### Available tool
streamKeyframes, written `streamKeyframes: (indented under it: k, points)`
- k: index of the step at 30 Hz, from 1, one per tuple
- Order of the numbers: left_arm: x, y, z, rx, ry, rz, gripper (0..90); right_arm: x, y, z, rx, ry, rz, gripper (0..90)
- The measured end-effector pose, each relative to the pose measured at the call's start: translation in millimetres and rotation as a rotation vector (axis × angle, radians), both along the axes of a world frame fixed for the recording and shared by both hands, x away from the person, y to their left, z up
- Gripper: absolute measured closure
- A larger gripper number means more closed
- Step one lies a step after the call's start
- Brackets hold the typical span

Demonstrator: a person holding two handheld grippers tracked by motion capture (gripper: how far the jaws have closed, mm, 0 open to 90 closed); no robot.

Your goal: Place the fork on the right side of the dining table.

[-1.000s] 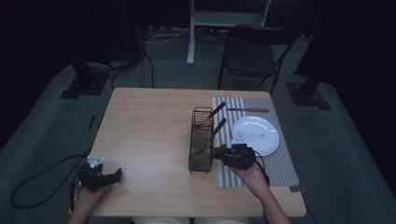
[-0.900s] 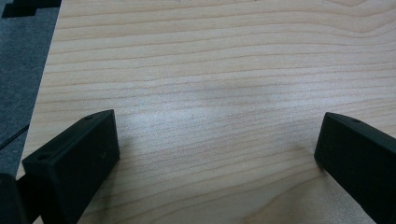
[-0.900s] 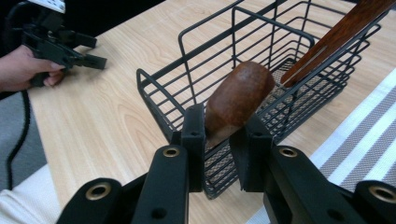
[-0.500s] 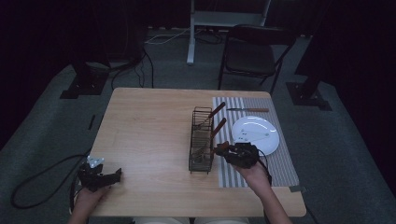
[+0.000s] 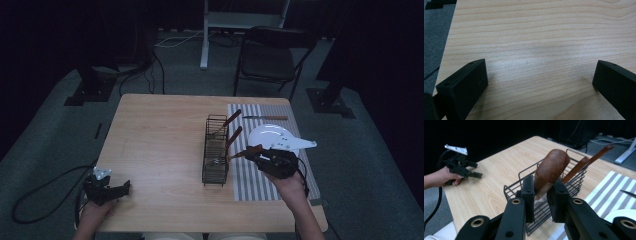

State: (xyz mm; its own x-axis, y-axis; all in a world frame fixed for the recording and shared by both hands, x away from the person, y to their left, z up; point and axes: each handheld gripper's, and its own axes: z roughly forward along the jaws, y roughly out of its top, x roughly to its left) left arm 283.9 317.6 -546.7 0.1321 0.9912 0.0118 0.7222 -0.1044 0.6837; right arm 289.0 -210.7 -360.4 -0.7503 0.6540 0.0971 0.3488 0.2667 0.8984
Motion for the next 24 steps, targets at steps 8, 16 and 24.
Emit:
streamKeyframes:
  k: [8, 16, 24]
  points:
    - [0.0, 0.0, 0.0, 0.0, 0.0, 0.0, 0.2, -9.4, -27.7, 11.8, -0.005, -0.03, -0.068, 77.0]
    - [0.0, 0.0, 0.0, 0.0, 0.0, 0.0, 0.3, -8.5, -51.2, -6.4, -0.017, 0.015, -0.142, 77.0]
    - [0.0, 0.0, 0.0, 0.0, 0.0, 0.0, 0.2, -3.8, -68.7, -51.2, -0.017, 0.124, -0.208, 77.0]
